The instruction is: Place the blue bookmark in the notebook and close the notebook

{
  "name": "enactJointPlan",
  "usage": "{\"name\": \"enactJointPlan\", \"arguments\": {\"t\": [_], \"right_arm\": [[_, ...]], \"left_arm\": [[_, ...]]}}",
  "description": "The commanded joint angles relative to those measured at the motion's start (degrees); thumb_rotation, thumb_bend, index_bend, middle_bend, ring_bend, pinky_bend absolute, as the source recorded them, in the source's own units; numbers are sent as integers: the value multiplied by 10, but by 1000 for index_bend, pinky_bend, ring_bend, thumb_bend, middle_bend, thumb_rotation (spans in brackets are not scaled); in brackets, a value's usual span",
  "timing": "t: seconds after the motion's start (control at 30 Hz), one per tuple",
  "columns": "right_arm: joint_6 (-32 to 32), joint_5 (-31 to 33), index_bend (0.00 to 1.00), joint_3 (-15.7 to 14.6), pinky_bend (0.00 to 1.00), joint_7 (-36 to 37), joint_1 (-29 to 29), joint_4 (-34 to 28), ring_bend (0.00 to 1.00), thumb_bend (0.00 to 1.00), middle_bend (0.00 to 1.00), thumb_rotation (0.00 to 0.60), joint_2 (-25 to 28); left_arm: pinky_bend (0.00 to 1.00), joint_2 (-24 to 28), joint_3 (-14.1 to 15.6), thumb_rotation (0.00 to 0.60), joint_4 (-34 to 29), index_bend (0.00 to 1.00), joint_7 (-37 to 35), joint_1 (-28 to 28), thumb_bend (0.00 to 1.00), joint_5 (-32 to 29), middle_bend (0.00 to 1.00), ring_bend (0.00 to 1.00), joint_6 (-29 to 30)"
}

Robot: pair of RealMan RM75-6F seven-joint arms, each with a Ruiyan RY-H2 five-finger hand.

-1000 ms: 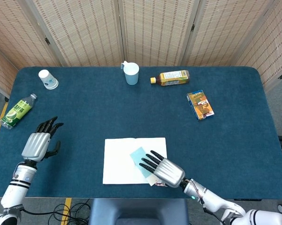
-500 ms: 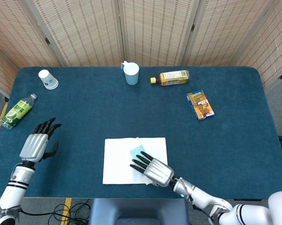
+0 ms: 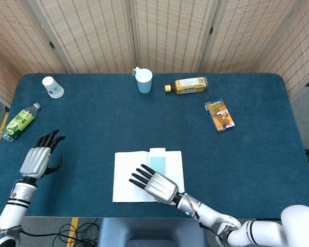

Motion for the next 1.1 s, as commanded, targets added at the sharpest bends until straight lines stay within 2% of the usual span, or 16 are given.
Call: {"name": "enactJointPlan", "arguments": {"t": [0.03,0.2,0.3,0.37,0.47,0.63,0.97,1.1], "right_arm": [[6,5,0,1,12,2,3,-22,0,37,82,600,11],[21,22,0,1,12,5,-4,-45,0,68,92,600,51],[16,45,0,5,12,-2,-7,-48,0,176,119,600,72],[13,64,0,13,12,-5,-6,-48,0,293,130,600,80],[-1,97,0,28,13,-14,2,-45,0,417,162,600,86],[-31,152,0,50,12,-41,24,-32,0,545,171,600,83],[-72,280,0,82,12,-110,76,17,0,603,185,600,47],[-81,326,0,85,12,-132,96,40,0,614,190,600,31]], "left_arm": [[110,1,0,600,2,159,-2,2,568,2,0,0,0],[110,-1,-1,600,9,159,-11,5,568,4,0,0,-3],[110,-4,-2,600,12,159,-15,7,569,7,0,0,-4],[110,-5,-2,600,13,159,-16,8,568,10,0,0,-4],[110,-5,-2,600,13,159,-15,9,569,12,0,0,-4],[110,-3,-4,600,10,159,-17,12,568,14,0,0,-2],[110,-3,-3,600,11,159,-18,18,568,18,0,0,-3],[110,-4,-2,600,14,159,-21,20,569,18,0,0,-3]]}}
